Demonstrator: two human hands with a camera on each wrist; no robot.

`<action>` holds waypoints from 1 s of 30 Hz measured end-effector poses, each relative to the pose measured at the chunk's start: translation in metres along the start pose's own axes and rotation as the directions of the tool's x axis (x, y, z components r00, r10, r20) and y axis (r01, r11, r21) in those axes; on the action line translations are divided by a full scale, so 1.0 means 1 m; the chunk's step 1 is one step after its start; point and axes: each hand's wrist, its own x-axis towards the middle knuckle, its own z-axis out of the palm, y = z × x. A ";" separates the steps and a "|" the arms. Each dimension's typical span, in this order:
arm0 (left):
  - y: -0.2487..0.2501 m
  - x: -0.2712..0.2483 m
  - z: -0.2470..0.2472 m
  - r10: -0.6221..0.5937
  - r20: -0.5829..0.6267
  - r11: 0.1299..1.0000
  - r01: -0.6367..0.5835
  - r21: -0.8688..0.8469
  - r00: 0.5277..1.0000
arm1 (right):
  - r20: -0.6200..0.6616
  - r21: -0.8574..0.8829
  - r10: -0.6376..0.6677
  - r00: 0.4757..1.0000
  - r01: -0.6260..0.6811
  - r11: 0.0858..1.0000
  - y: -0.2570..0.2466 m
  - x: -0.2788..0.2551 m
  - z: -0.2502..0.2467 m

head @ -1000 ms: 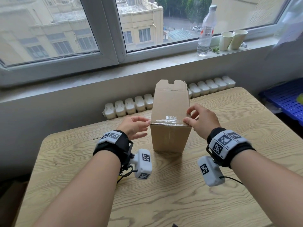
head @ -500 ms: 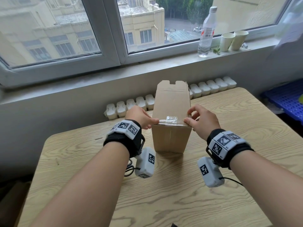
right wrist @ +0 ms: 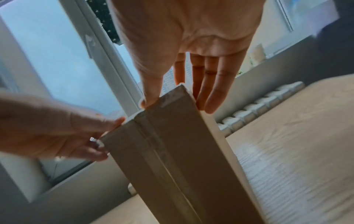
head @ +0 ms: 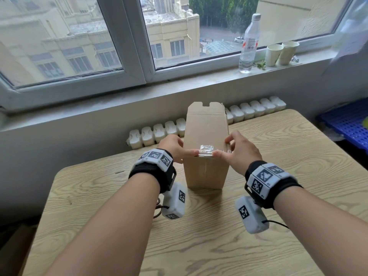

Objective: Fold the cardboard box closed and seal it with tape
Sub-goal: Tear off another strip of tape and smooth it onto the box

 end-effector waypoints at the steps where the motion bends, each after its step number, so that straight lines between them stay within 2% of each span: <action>1: -0.003 0.001 -0.002 0.007 0.005 1.000 -0.007 -0.030 1.000 | 0.001 0.038 0.012 1.000 -0.012 0.999 0.002 0.001 0.000; 6: -0.013 -0.004 -0.008 -0.010 0.006 0.984 0.011 -0.176 1.000 | 0.004 0.233 0.054 0.999 -0.054 0.971 0.018 0.007 0.001; 10: -0.013 -0.008 -0.013 -0.052 -0.008 0.965 0.048 -0.259 0.999 | 0.166 0.394 0.118 0.979 -0.176 0.902 0.021 0.009 0.000; 12: -0.011 -0.008 -0.010 -0.047 -0.066 0.976 0.031 -0.215 0.997 | 0.214 0.388 0.063 0.975 -0.144 0.911 0.016 0.009 0.000; 14: -0.006 -0.007 -0.006 -0.030 -0.097 0.983 0.012 -0.183 0.995 | 0.175 0.364 0.000 0.985 -0.065 0.929 0.011 0.007 -0.003; 17: -0.002 -0.004 -0.004 0.005 -0.078 0.989 -0.016 -0.144 0.997 | 0.075 0.356 -0.023 0.997 -0.005 0.935 0.008 0.010 -0.011; 20: -0.002 -0.001 -0.006 0.041 -0.137 0.988 -0.061 -0.141 0.990 | 0.032 0.412 0.030 0.999 -0.040 0.910 0.011 0.012 -0.015; 23: -0.010 0.001 -0.001 0.050 -0.186 0.993 -0.069 -0.099 0.981 | -0.007 0.329 0.074 0.997 -0.068 0.942 0.022 0.008 -0.009; 25: -0.022 -0.001 0.004 0.020 -0.171 0.999 -0.026 -0.034 0.985 | 0.065 0.302 0.092 0.994 -0.108 0.947 0.030 0.003 -0.001; 27: -0.034 -0.003 0.012 -0.037 -0.091 0.999 0.039 0.017 0.995 | 0.183 0.304 0.090 0.979 -0.143 0.942 0.034 -0.002 0.007; 30: -0.040 -0.002 0.022 -0.111 0.008 0.991 0.111 -0.073 0.994 | 0.335 0.273 0.091 0.938 -0.189 0.943 0.035 -0.006 0.015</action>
